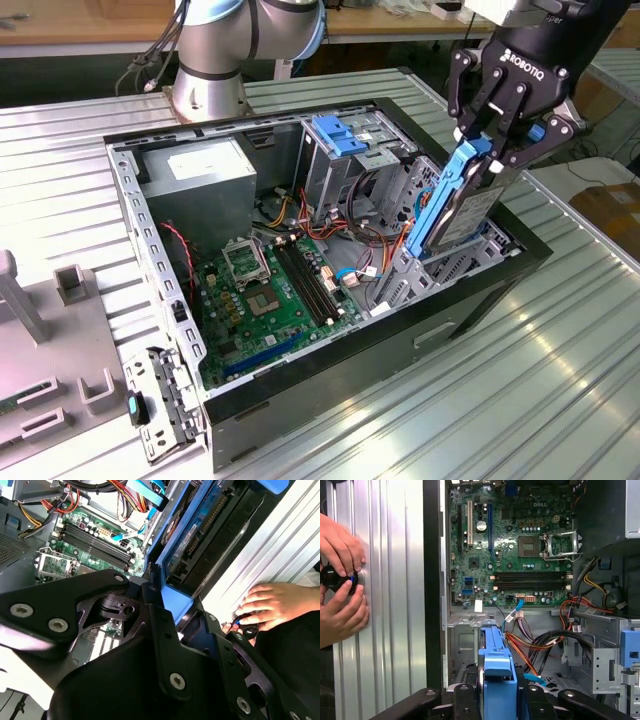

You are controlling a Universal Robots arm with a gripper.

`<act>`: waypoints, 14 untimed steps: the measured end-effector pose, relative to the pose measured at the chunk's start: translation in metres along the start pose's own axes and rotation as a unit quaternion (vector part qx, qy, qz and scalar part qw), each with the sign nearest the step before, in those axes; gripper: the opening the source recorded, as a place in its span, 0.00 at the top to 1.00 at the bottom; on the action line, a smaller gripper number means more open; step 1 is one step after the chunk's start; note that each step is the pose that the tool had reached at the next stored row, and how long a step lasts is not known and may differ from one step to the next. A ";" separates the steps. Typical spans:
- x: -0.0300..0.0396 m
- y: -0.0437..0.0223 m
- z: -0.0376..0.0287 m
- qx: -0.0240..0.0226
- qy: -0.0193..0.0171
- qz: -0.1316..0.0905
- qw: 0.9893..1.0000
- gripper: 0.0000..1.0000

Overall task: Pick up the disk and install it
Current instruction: 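Insert the disk into the insertion slot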

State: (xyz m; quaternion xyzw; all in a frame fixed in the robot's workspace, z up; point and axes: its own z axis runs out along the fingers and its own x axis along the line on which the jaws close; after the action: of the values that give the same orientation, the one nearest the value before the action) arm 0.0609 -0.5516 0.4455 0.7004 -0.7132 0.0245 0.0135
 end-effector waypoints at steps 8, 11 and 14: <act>-0.0002 0.0001 0.0046 0.000 0.000 0.000 1.000 0.63; -0.0004 0.0001 0.0077 0.000 0.000 0.000 1.000 0.63; -0.0006 0.0002 0.0105 0.000 0.000 0.000 1.000 0.63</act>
State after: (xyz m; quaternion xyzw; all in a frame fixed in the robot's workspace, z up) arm 0.0609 -0.5516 0.4350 0.7004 -0.7132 0.0244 0.0135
